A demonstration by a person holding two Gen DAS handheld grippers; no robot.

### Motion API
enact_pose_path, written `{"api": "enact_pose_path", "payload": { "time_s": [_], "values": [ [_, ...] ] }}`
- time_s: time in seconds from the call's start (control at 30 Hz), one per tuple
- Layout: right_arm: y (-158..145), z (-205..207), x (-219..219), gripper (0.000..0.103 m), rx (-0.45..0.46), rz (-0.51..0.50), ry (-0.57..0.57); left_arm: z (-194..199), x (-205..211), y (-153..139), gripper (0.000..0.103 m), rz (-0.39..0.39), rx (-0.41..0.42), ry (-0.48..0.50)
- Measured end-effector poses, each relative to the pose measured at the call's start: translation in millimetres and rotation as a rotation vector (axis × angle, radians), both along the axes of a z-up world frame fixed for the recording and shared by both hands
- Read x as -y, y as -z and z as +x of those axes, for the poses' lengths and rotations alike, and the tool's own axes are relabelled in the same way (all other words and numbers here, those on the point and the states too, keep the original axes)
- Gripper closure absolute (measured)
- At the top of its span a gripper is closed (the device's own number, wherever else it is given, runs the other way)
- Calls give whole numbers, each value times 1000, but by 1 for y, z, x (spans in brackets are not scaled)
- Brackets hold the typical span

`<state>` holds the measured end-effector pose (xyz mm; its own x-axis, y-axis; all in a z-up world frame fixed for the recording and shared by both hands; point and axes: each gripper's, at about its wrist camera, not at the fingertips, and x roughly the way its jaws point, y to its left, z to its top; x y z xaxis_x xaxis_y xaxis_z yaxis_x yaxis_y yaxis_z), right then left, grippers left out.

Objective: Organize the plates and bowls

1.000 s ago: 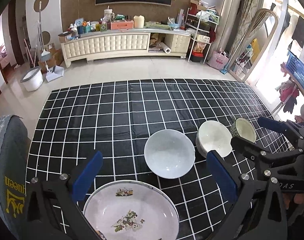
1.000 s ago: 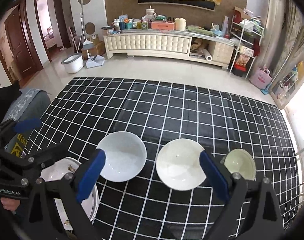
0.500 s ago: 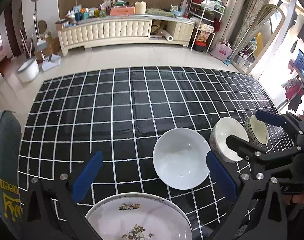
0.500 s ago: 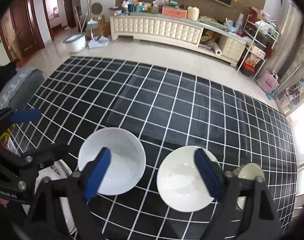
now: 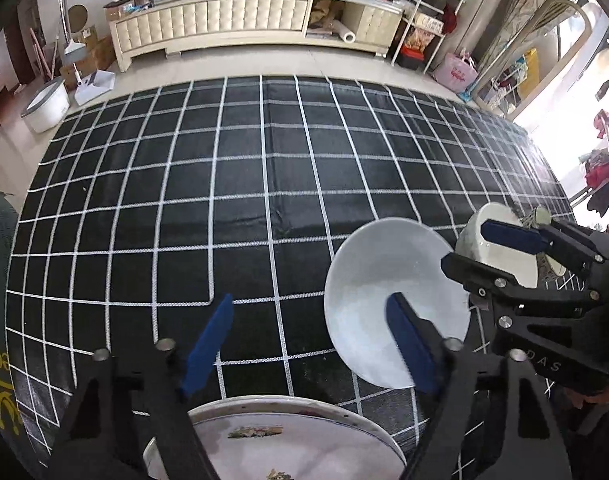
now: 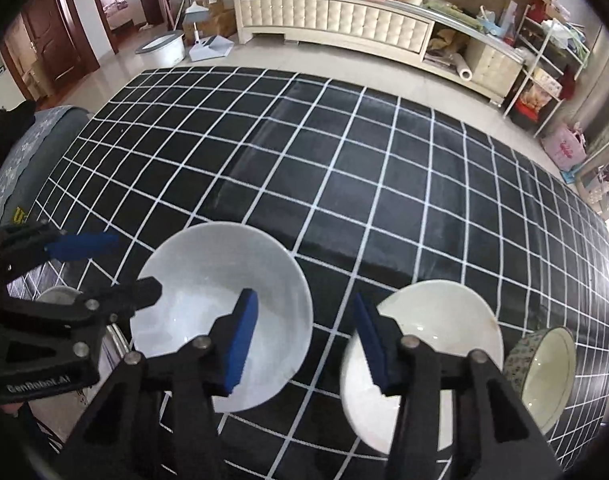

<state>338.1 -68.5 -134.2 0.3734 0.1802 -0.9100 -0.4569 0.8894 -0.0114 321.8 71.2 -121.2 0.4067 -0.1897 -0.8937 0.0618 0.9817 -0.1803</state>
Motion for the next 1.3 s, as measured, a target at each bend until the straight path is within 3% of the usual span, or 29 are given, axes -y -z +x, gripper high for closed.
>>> {"api": "enact_pose_path", "payload": {
  "time_s": [0.03, 0.23, 0.27, 0.33, 0.43, 0.8, 1.03, 1.3],
  "values": [
    [3, 1, 0, 55, -12, 8, 0, 1, 1, 3, 45, -3, -14, 11],
    [18, 1, -2, 80, -49, 22, -1, 1, 2, 19, 51, -19, -61, 23],
    [19, 0, -1, 82, -44, 20, 3, 0, 3, 20, 56, -24, -68, 25],
    [20, 1, 1, 85, -46, 25, 13, 1, 4, 25, 80, -28, -96, 25],
    [24, 2, 3, 89, -57, 29, 27, -2, 4, 28, 90, -82, -108, 27],
    [7, -9, 11, 90, -78, 114, 108, -9, 17, 21, 94, -44, -117, 15],
    [-19, -29, 26, 90, -54, 144, 138, -23, 26, -1, 94, -46, -94, -16],
    [-33, -57, 51, 90, -54, 174, 200, -44, 44, -31, 94, -36, -42, 24]
  ]
}}
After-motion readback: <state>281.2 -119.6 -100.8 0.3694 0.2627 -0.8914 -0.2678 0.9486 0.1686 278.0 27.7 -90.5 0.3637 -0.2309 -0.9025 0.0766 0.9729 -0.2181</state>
